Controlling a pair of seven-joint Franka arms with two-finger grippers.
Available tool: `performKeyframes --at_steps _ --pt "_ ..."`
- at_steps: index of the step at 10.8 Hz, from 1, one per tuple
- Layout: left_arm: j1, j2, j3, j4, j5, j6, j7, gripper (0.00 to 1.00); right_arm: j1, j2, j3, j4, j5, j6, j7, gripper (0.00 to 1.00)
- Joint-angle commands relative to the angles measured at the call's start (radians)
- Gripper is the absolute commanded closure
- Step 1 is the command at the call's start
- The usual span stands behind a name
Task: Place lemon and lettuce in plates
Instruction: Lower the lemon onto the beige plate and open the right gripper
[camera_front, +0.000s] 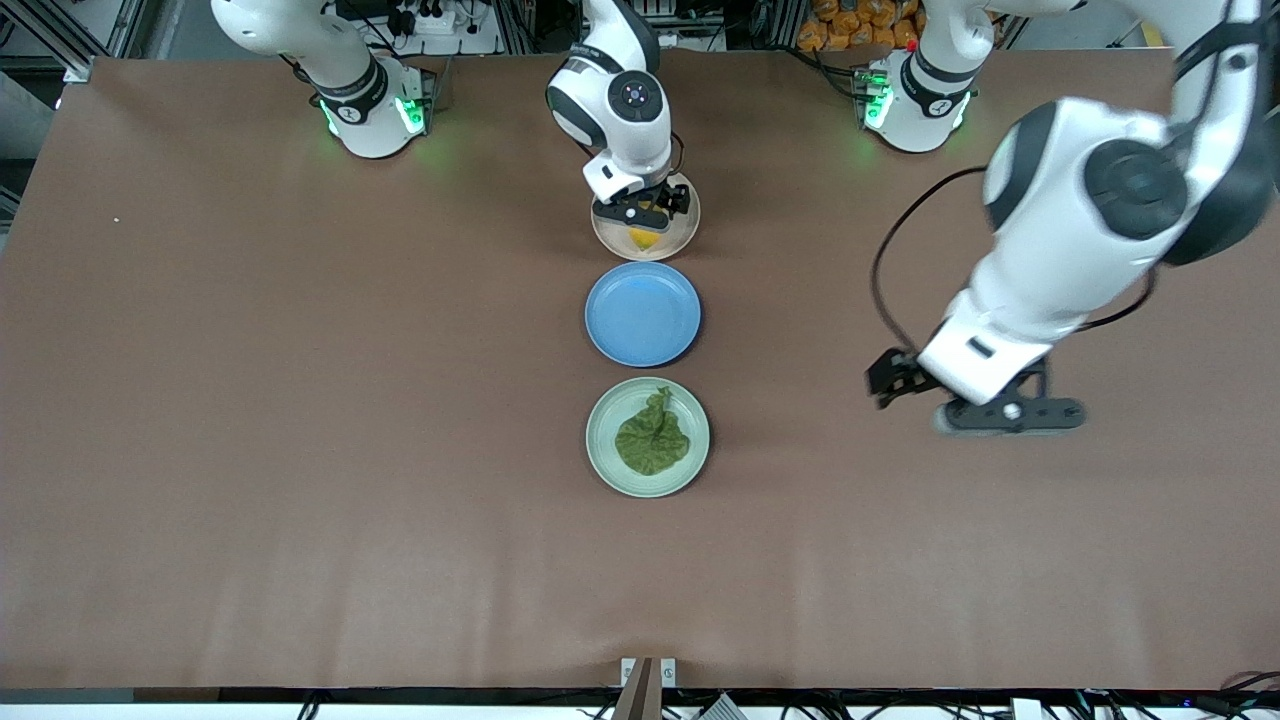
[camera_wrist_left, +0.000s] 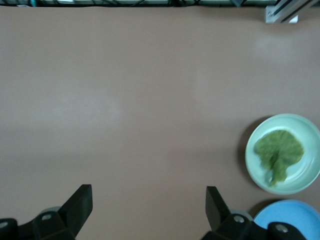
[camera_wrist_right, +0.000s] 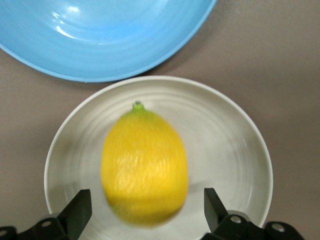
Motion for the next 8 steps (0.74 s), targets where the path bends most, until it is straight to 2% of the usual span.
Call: performKeyframes --at_steps 1,3,5,8 --pt "0.076 -0.106 -0.013 -0.033 0.018 -0.144 0.111 0.0 0.022 -0.01 -0.012 0.025 -0.004 -0.015 0.061 0.0" --pt "0.09 -0.148 -0.008 -0.032 0.017 -0.202 0.116 0.0 0.015 -0.05 -0.038 0.025 -0.009 -0.097 0.049 0.0" --pt "0.153 -0.175 -0.016 -0.032 0.006 -0.259 0.133 0.0 0.013 -0.111 -0.122 0.022 -0.045 -0.246 -0.046 0.0" --pt "0.17 -0.231 -0.011 -0.032 0.005 -0.318 0.136 0.0 0.006 -0.14 -0.225 0.016 -0.048 -0.344 -0.218 0.0"
